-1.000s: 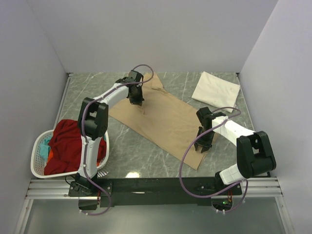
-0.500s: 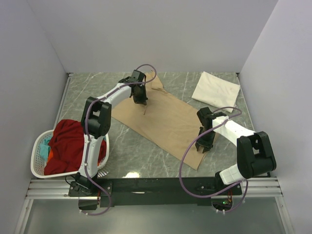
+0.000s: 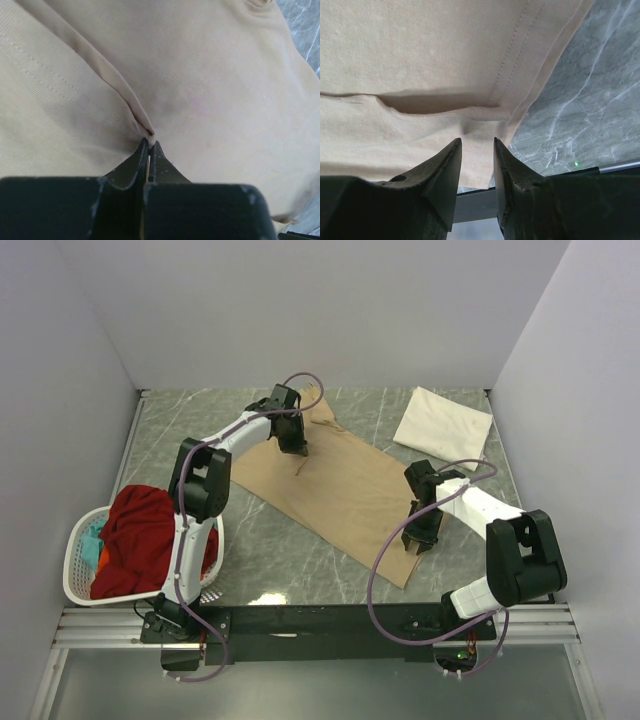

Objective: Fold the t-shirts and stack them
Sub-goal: Fold the tshirt

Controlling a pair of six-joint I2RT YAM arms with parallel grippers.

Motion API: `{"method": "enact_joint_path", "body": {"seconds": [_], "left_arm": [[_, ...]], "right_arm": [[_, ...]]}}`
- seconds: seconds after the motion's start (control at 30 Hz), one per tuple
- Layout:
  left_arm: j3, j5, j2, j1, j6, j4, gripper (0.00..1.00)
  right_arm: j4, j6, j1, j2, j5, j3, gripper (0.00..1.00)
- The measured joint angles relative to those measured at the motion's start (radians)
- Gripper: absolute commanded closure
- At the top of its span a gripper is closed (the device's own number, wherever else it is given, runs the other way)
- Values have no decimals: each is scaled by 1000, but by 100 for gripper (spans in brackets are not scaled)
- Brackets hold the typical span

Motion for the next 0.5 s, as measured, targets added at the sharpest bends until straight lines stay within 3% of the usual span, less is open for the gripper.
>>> {"method": "enact_joint_path", "body": {"seconds": [0.2, 0.3, 0.33, 0.43, 0.5], "left_arm": [[0, 34, 9, 0, 0, 6, 97], [0, 47, 9, 0, 0, 11, 81], [0, 53, 9, 0, -1, 12, 70], [2, 67, 9, 0, -9, 15, 50], [10, 77, 9, 0, -14, 14, 42]], "right_arm": [[-1, 5, 0, -12, 0, 0, 61], [-2, 11, -1, -31, 0, 0, 61], [-3, 12, -3, -39, -1, -1, 61], [-2, 15, -25, -74, -7, -5, 59], [3, 15, -56, -108, -14, -16, 58]]}}
